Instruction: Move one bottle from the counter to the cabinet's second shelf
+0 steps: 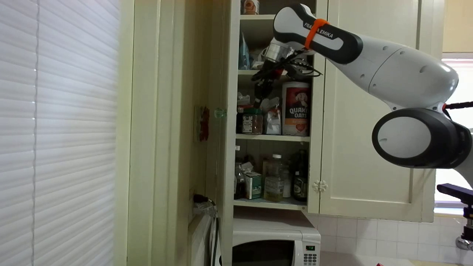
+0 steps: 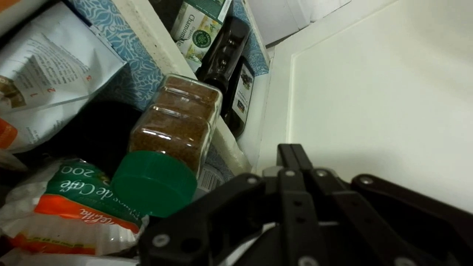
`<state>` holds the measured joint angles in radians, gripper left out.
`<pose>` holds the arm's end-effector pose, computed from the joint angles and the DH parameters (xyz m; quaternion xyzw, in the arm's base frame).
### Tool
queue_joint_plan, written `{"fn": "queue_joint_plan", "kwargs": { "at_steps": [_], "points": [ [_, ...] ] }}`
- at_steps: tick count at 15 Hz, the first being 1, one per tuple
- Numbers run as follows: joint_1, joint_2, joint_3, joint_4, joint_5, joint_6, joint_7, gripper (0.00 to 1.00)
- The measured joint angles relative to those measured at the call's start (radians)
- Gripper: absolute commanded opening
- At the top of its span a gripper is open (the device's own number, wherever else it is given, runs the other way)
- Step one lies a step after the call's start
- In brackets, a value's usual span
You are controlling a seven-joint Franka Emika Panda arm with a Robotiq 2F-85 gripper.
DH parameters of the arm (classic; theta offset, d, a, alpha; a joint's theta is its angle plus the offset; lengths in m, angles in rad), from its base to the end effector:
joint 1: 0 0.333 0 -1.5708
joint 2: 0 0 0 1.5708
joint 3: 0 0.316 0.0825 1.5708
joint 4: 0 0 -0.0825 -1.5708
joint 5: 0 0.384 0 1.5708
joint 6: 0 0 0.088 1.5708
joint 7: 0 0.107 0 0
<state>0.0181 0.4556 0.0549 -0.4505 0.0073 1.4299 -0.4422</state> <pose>0.5933 0.0288 0.8339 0.9350 0.2418 0.2575 0.0335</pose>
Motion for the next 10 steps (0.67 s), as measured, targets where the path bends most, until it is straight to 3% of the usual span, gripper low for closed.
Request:
{"fn": "queue_joint_plan", "kwargs": {
  "at_steps": [10],
  "points": [
    [0.022, 0.038, -0.017, -0.002, -0.058, 0.045, -0.037, 0.0]
  ]
}}
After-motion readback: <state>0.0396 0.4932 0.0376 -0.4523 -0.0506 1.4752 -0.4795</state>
